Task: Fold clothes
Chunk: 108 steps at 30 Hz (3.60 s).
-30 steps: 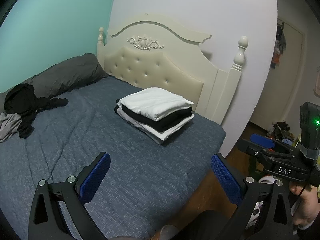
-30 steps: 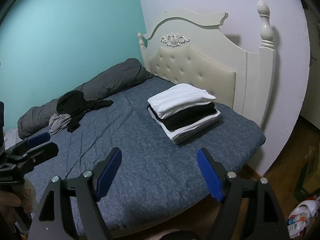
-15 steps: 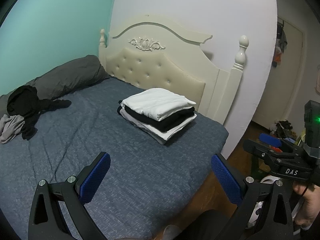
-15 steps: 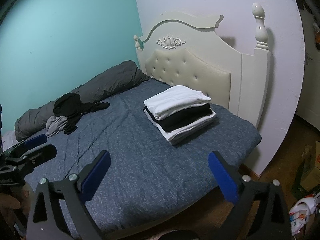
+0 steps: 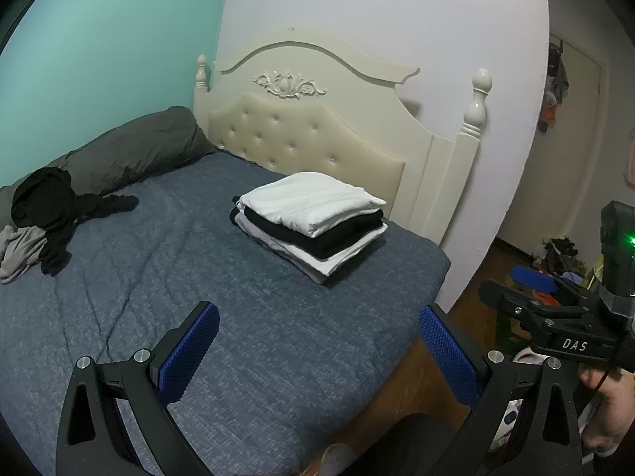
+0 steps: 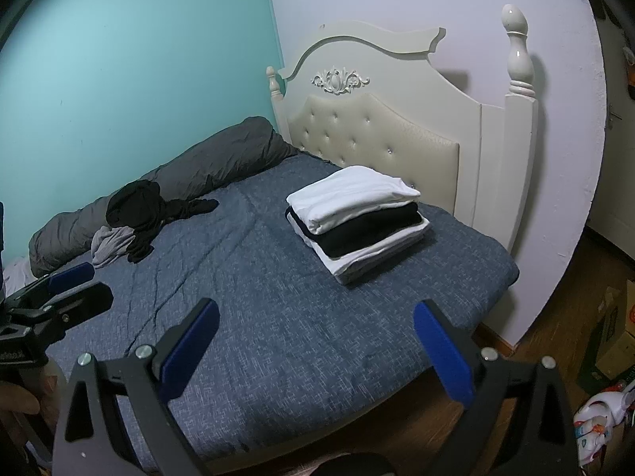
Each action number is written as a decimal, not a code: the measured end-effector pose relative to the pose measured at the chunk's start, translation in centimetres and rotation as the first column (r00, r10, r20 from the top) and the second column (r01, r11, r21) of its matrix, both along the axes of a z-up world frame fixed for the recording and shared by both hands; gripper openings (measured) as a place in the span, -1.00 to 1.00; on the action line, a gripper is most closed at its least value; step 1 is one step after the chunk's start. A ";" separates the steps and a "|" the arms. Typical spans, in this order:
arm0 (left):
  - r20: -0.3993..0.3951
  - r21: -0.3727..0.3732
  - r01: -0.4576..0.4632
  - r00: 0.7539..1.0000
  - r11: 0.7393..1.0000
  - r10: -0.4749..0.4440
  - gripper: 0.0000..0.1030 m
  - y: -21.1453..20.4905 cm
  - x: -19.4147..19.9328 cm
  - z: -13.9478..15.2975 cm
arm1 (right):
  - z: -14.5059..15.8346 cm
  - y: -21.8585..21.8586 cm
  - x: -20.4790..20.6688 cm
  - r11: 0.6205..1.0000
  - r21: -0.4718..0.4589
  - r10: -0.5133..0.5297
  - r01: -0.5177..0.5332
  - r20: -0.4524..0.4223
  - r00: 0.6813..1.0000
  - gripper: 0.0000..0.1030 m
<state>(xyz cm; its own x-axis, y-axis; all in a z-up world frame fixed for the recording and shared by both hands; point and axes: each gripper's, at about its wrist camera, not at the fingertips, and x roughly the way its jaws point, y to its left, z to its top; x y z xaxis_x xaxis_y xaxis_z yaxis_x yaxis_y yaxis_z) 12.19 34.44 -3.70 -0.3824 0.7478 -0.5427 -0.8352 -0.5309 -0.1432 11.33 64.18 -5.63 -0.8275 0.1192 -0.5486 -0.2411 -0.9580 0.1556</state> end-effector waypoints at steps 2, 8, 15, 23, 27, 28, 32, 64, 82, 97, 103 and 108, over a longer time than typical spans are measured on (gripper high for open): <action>0.001 0.003 0.001 1.000 1.000 -0.001 0.99 0.0 0.0 0.0 | -0.1 0.0 0.0 1.000 -0.001 0.001 -0.001 0.001 1.000 0.93; 0.003 0.008 -0.006 1.000 1.000 0.006 0.99 -0.1 -0.1 0.0 | -0.3 0.2 0.0 1.000 -0.002 0.003 -0.003 0.007 1.000 0.93; 0.010 0.004 -0.005 1.000 1.000 0.005 0.99 0.0 -0.2 -0.1 | -0.4 0.2 -0.1 1.000 -0.001 0.004 -0.004 0.012 1.000 0.93; 0.022 0.009 0.008 1.000 1.000 -0.008 0.99 0.1 -0.3 -0.3 | -0.5 0.1 -0.2 1.000 -0.001 0.005 -0.005 0.014 1.000 0.93; 0.023 0.012 0.008 1.000 1.000 -0.008 0.99 0.1 -0.3 -0.3 | -0.6 0.1 -0.2 1.000 -0.001 0.005 -0.005 0.014 1.000 0.93; 0.021 0.013 0.004 1.000 1.000 -0.004 0.99 0.0 -0.3 -0.3 | -0.6 0.1 -0.2 1.000 -0.001 0.004 -0.004 0.015 1.000 0.93; 0.022 0.012 0.002 1.000 1.000 -0.002 0.99 0.0 -0.3 -0.4 | -0.6 0.2 -0.2 1.000 -0.003 0.000 0.000 0.017 1.000 0.93; 0.025 0.009 0.011 1.000 1.000 -0.011 0.99 0.0 -0.2 -0.5 | -0.8 0.2 -0.2 1.000 -0.004 -0.001 0.001 0.017 1.000 0.95; 0.022 -0.004 -0.013 1.000 1.000 0.013 0.99 -0.1 -0.5 -0.9 | -0.7 0.4 0.1 1.000 0.005 -0.028 0.028 0.014 1.000 0.99; 0.021 -0.010 -0.019 1.000 1.000 0.019 0.99 -0.3 -0.6 -1.0 | -0.9 0.3 0.1 1.000 -0.006 -0.024 0.024 0.026 0.999 0.99; 0.026 -0.016 -0.023 0.999 1.000 0.023 0.99 -0.2 -0.7 -1.0 | -0.8 0.3 0.1 1.000 -0.004 -0.024 0.024 0.024 0.999 0.99; 0.025 -0.018 -0.015 1.000 1.000 0.015 0.99 0.0 -0.5 -0.9 | -0.9 0.3 0.1 1.000 -0.004 -0.024 0.024 0.025 0.999 0.99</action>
